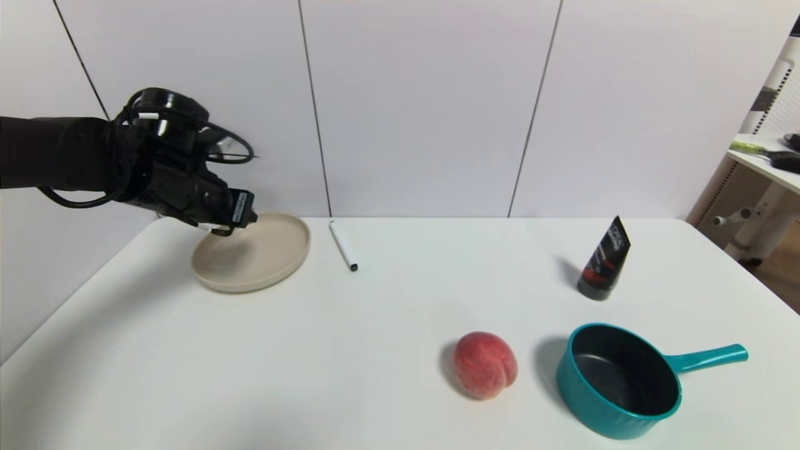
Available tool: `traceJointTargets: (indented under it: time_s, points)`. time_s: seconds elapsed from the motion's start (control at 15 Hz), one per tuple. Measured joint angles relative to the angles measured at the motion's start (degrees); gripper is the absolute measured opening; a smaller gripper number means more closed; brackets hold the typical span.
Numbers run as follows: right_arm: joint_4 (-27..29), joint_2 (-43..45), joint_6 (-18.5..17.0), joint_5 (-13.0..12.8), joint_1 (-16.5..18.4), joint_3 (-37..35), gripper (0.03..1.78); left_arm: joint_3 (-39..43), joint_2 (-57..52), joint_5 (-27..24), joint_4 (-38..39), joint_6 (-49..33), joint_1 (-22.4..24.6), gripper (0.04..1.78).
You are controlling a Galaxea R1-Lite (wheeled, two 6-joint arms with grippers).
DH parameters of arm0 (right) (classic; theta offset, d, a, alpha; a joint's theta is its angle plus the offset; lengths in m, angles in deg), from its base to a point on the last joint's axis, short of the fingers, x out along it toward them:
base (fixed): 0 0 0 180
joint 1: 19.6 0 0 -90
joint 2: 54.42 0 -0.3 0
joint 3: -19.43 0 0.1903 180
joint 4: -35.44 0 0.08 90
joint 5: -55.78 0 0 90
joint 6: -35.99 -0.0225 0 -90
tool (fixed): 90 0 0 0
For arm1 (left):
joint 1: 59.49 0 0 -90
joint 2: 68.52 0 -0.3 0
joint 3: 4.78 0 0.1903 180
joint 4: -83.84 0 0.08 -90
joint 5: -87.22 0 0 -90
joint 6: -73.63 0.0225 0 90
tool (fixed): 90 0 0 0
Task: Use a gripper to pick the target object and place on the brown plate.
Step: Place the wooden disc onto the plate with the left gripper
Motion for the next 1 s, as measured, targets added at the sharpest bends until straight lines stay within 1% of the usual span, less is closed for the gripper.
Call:
traceJointTargets:
  time_s: [0.2, 0.33, 0.53, 0.67, 0.8, 1.0]
  points:
    - [0.0, 0.0, -0.01, 0.01, 0.0, 0.0, 1.7, 0.34, 2.86, -2.01, 3.57, -0.2, 1.87, 0.52]
    - [-0.02, 0.0, -0.01, 0.0, 0.0, 0.0, 1.7, 0.48, 4.73, -2.13, 4.18, -0.4, 2.4, 0.52]
    - [0.02, 0.0, -0.01, 0.0, 0.0, 0.0, 1.7, 0.5, 6.94, -2.16, 4.27, -0.61, 2.51, 0.88]
    - [0.0, 0.0, 0.0, 0.01, 0.0, 0.0, 1.7, 0.61, 7.96, -2.21, 4.4, -0.52, 2.65, 1.06]
    - [0.02, 0.0, -0.01, 0.01, 0.0, 0.0, 1.7, 0.48, 8.68, -2.33, 6.47, -0.18, 2.6, 1.21]
    - [0.0, 0.0, 0.0, 0.01, 0.0, 0.0, 1.7, 0.45, 7.9, -2.33, 9.14, 0.23, 2.65, 1.37]
